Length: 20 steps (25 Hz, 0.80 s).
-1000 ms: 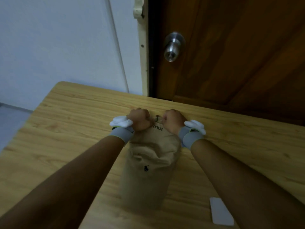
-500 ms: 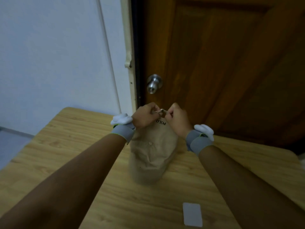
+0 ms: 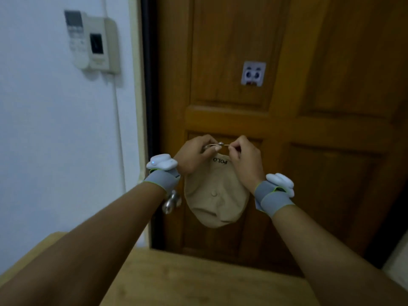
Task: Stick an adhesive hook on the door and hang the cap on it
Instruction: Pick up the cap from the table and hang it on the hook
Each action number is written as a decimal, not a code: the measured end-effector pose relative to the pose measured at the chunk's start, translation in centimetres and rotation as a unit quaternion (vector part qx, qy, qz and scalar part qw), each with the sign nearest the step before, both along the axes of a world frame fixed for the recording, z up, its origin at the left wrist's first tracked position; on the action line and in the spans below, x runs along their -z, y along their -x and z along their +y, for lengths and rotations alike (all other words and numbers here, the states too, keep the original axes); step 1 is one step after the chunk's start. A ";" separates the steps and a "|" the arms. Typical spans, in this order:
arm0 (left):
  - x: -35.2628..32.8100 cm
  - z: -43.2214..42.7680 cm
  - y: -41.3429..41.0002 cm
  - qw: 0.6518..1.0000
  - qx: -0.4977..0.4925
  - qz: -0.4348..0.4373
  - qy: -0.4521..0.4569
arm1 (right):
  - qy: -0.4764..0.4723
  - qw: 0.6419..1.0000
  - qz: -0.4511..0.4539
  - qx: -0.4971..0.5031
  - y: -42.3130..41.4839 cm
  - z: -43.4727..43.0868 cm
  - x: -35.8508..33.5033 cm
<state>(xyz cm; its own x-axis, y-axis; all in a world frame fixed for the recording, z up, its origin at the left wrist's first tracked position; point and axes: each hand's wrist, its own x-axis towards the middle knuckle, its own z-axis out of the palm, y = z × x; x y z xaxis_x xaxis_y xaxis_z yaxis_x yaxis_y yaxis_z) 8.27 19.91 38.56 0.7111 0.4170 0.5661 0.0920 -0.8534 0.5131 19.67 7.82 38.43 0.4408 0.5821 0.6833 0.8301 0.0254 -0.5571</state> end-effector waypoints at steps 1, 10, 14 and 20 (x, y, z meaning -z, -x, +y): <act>-2.4 0.5 -1.5 1.000 0.005 -0.020 -0.018 | -0.030 0.999 -0.021 0.010 -1.3 0.2 -2.4; -12.3 3.0 -10.0 0.968 -0.122 -0.133 -0.173 | -0.146 0.981 -0.097 0.088 -8.3 2.9 -13.7; -13.3 4.5 -12.3 0.965 -0.148 -0.116 -0.183 | -0.144 0.980 -0.088 0.109 -10.1 5.0 -14.8; -11.6 5.1 -13.6 0.966 -0.154 -0.085 -0.187 | -0.121 0.984 -0.066 0.111 -11.7 6.2 -12.3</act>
